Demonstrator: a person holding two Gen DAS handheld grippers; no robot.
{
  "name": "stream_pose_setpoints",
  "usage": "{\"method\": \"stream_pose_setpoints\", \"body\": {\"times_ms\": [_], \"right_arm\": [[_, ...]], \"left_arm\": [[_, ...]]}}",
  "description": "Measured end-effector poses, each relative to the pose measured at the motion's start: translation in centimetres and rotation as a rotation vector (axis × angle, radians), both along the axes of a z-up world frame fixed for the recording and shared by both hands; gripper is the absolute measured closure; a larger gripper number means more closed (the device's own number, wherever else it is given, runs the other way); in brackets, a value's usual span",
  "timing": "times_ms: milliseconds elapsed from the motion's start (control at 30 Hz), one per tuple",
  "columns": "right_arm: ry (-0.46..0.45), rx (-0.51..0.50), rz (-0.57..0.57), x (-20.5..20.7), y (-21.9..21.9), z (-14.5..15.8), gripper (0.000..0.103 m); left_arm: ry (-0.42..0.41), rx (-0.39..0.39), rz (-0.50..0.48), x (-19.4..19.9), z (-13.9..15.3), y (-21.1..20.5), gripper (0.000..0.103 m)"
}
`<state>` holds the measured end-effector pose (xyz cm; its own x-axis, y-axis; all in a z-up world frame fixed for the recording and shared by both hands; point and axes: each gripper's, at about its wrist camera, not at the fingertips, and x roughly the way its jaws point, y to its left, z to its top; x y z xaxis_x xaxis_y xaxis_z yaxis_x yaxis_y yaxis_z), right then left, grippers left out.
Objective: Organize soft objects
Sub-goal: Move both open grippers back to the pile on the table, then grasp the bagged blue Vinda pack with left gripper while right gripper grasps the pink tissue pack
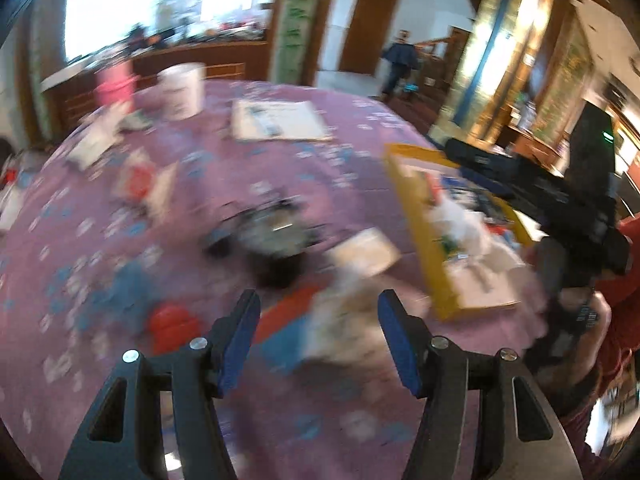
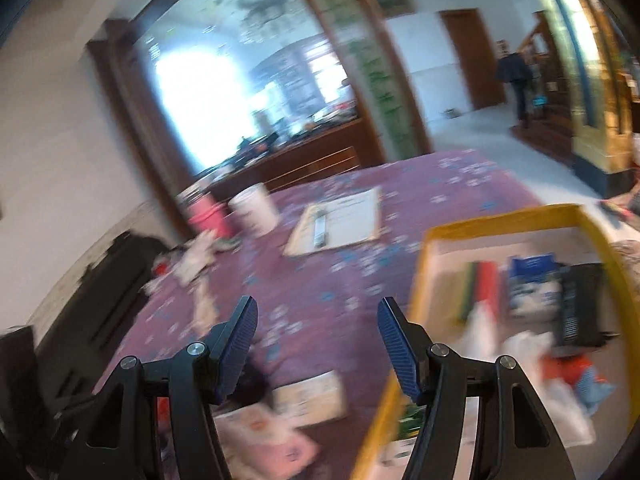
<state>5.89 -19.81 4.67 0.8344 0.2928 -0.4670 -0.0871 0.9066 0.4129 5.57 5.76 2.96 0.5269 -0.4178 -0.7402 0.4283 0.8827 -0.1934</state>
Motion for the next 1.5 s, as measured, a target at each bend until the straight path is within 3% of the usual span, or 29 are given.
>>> {"method": "stream_pose_setpoints", "body": {"times_ms": [200, 400, 600, 667, 700, 800, 933, 1000, 1033, 1067, 1100, 1167, 1500], "right_arm": [[0.014, -0.071, 0.092, 0.3, 3.9, -0.6, 0.036], [0.02, -0.105, 0.132, 0.4, 5.3, -1.2, 0.036], [0.039, -0.129, 0.219, 0.5, 6.6, -1.6, 0.035], [0.063, -0.148, 0.285, 0.5, 7.3, -1.9, 0.024], [0.085, -0.154, 0.34, 0.4, 7.8, -2.2, 0.022], [0.156, -0.172, 0.473, 0.5, 8.9, -3.6, 0.021], [0.239, -0.257, 0.445, 0.9, 9.0, -5.3, 0.021], [0.293, -0.303, 0.434, 1.4, 9.3, -6.6, 0.026], [0.319, -0.308, 0.416, 1.7, 9.2, -7.1, 0.045], [0.347, -0.29, 0.407, 2.1, 9.1, -7.6, 0.058], [0.346, -0.281, 0.397, 2.1, 8.8, -7.6, 0.061], [0.327, -0.259, 0.36, 2.1, 8.1, -7.0, 0.079], [0.088, -0.019, 0.34, 0.6, 6.0, -2.8, 0.079]], "left_arm": [[0.091, 0.027, 0.133, 0.8, -3.7, 6.3, 0.042], [0.169, 0.065, 0.091, 0.4, -6.7, 6.1, 0.043], [0.121, 0.145, 0.067, -1.7, -7.8, 5.5, 0.043], [0.104, 0.167, 0.075, -2.4, -7.7, 5.5, 0.057], [0.092, 0.189, 0.076, -2.8, -7.8, 5.5, 0.057], [0.083, 0.184, 0.085, -3.4, -7.7, 6.1, 0.058], [0.093, 0.148, 0.113, -3.2, -7.6, 7.7, 0.058], [0.103, 0.128, 0.116, -3.0, -7.5, 8.1, 0.058], [0.104, 0.124, 0.117, -2.9, -7.5, 8.1, 0.058], [0.103, 0.124, 0.119, -2.8, -7.5, 8.2, 0.058], [0.101, 0.123, 0.123, -2.8, -7.4, 8.2, 0.058], [0.094, 0.119, 0.131, -2.6, -7.2, 8.1, 0.058], [-0.009, 0.059, 0.09, -2.6, -2.7, 5.7, 0.058]]}}
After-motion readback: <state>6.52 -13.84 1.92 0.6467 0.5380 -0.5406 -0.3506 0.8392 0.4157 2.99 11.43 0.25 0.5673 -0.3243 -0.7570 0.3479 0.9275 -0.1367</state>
